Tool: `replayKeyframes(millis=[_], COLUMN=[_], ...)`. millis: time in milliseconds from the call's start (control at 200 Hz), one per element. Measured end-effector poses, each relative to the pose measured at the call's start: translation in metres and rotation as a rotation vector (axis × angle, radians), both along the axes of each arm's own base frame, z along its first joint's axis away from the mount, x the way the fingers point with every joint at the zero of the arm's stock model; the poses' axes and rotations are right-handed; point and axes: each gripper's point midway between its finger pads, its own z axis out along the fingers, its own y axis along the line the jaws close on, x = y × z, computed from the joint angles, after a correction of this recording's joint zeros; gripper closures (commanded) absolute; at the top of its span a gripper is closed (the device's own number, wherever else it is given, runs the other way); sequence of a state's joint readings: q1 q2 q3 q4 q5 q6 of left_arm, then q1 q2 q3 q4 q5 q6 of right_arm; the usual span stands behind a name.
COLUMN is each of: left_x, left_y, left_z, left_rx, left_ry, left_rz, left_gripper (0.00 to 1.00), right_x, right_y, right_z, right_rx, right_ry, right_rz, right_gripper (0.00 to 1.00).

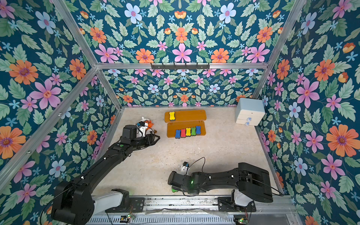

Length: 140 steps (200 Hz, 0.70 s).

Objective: Remove the whiteboard erasers from the shelf
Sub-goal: Place the whiteboard eraser at the center of the board.

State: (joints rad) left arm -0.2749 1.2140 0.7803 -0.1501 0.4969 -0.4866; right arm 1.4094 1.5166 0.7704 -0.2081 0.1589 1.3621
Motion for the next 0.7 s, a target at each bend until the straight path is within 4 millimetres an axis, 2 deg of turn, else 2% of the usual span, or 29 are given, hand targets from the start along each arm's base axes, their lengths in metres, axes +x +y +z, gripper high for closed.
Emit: replayKeyframes(millis=[125, 260, 460, 570, 700], left_x=[0.002, 0.010, 0.037, 0.058, 0.091], left_y=[-0.002, -0.015, -0.048, -0.060, -0.066], left_z=[-0.001, 0.011, 0.037, 0.051, 0.070], left_rx=[0.001, 0.022, 0.084, 0.135, 0.213], left_ry=[0.008, -0.016, -0.055, -0.082, -0.130], left_rz=[0.000, -0.005, 0.011, 0.046, 0.113], left_gripper=[0.37, 0.38, 0.38, 0.37, 0.38], right_x=[0.003, 0.024, 0.073, 0.098, 0.123], right_y=[-0.001, -0.012, -0.066, -0.091, -0.115], right_z=[0.014, 0.040, 0.070, 0.085, 0.088], right_rx=[0.010, 0.032, 0.021, 0.013, -0.019], right_ry=[-0.022, -0.095, -0.244, -0.328, -0.387], right_rz=[-0.004, -0.030, -0.075, -0.092, -0.108], right_gripper=[0.71, 0.65, 0.52, 0.50, 0.49])
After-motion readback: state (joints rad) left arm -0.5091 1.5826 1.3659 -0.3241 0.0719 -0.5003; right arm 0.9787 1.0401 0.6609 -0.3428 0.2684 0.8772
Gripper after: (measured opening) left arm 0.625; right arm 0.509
